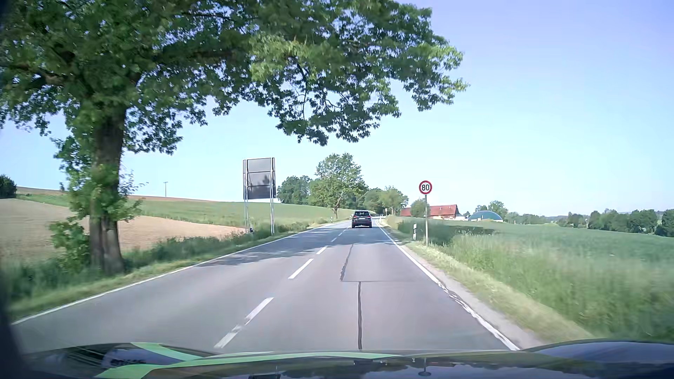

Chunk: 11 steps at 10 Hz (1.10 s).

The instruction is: Follow the waypoints while adhering to traffic rules and regulations

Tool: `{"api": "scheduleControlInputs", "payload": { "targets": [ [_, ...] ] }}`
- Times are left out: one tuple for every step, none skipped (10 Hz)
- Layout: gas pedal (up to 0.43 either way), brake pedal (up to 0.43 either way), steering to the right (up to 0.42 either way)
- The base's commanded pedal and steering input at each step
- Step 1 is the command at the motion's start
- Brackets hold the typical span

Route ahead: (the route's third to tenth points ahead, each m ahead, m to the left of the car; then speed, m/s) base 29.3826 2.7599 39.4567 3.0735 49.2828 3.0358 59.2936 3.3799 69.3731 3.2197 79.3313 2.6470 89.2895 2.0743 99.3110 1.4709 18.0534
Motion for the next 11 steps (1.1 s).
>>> {"api": "scheduleControlInputs", "payload": {
  "targets": [
    [0.110, 0.000, -0.002],
    [0.138, 0.000, -0.002],
    [0.157, 0.000, -0.002],
    [0.189, 0.000, -0.002],
    [0.197, 0.000, -0.002],
    [0.209, 0.000, -0.002],
    [0.220, 0.000, -0.002],
    [0.220, 0.000, -0.003],
    [0.220, 0.000, -0.002],
    [0.220, 0.000, -0.002],
    [0.220, 0.000, -0.003]
  ]
}}
